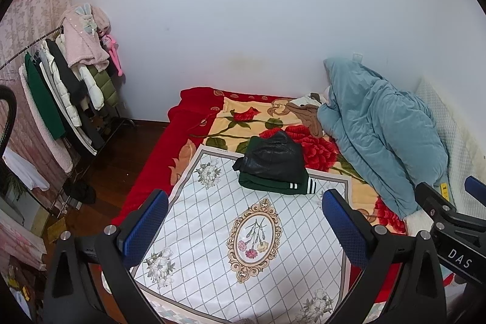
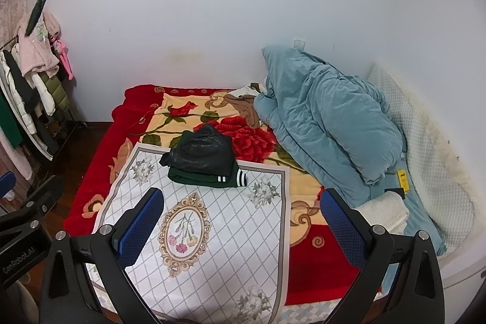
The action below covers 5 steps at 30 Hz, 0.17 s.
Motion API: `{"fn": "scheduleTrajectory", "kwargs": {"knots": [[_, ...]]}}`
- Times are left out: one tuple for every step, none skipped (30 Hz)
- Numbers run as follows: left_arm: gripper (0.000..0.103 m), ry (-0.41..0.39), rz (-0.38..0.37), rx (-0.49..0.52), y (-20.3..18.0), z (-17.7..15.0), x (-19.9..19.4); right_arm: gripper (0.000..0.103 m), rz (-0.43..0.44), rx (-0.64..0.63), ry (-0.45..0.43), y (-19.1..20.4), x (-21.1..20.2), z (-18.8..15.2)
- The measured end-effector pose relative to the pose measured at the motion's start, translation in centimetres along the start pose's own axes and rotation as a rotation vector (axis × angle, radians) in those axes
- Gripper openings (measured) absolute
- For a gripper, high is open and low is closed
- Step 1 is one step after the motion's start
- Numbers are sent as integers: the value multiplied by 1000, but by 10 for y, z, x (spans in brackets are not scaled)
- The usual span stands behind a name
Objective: Fold large clothes
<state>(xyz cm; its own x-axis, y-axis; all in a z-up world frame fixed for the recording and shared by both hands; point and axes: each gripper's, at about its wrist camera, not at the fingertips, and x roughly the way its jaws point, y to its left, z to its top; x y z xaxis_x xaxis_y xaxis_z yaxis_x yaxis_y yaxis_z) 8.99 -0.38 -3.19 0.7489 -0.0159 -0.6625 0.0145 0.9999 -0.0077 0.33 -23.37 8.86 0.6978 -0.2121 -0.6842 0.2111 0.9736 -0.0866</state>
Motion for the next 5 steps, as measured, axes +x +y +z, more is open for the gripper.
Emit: {"fn": "scheduleTrajectory", "kwargs": {"knots": [[103,-2,1,-1,0,1,0,103,0,-1,1,0,0,-1],[103,-2,3,-4,1,0,-1,103,1,-2,1,0,1,1],[103,-3,4,-6,2,0,-1,103,1,-2,1,0,1,0],[103,-5,6,-7,2,1,-2,103,1,-2,1,0,0,0],[103,-5,7,-9,3,1,-2,103,0,-3,1,0,1,1]]}}
